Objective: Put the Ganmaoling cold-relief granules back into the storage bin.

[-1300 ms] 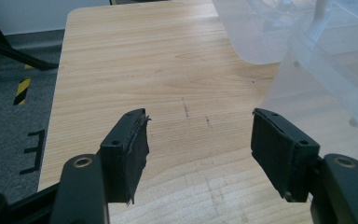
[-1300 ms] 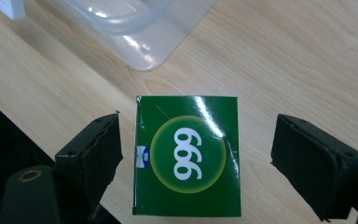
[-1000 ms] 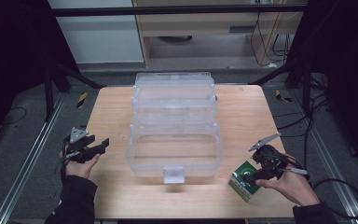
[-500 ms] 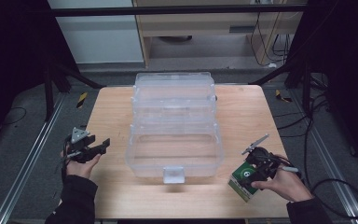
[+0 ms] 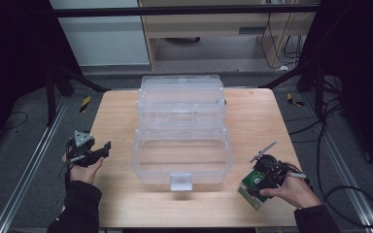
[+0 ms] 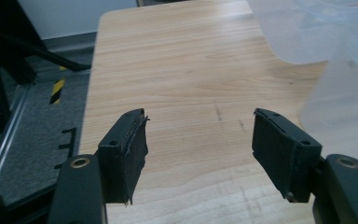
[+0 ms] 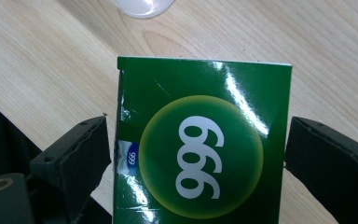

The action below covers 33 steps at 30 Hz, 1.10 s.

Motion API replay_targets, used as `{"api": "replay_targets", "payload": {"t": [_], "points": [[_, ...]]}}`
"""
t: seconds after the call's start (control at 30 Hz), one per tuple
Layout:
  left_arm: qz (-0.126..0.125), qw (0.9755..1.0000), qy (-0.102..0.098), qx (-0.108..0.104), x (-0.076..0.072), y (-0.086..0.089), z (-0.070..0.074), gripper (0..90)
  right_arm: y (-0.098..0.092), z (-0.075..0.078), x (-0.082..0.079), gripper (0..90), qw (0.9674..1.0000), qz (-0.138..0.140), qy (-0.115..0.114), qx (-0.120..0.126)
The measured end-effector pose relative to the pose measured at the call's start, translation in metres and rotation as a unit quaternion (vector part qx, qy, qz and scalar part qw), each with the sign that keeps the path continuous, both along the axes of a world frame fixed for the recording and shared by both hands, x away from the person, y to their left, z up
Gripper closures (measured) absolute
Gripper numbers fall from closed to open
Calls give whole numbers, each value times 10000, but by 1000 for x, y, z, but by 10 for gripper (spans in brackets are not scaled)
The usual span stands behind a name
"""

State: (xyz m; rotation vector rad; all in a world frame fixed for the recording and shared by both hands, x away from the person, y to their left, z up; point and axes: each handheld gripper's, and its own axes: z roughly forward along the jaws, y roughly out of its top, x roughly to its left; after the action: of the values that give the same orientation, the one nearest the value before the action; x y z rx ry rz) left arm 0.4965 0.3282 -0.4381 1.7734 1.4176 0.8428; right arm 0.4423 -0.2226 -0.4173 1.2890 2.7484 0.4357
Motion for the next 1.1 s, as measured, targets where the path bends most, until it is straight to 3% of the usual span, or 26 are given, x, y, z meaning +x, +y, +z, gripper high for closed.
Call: {"api": "replay_targets", "payload": {"t": [0.13,0.3,0.6,1.1], "points": [[216,9998,23,2,0,4,-2,342,0,-2,2,79,10000,16,37,-5],[172,9998,140,25,0,3,-7,340,0,-6,3,92,9999,-8,107,-48],[-155,9997,178,22,0,-2,-8,346,-1,-9,5,133,9993,-112,351,-39],[-829,9963,212,3,-2,-11,-7,389,5,-6,5,173,9989,-91,368,-288]]}}
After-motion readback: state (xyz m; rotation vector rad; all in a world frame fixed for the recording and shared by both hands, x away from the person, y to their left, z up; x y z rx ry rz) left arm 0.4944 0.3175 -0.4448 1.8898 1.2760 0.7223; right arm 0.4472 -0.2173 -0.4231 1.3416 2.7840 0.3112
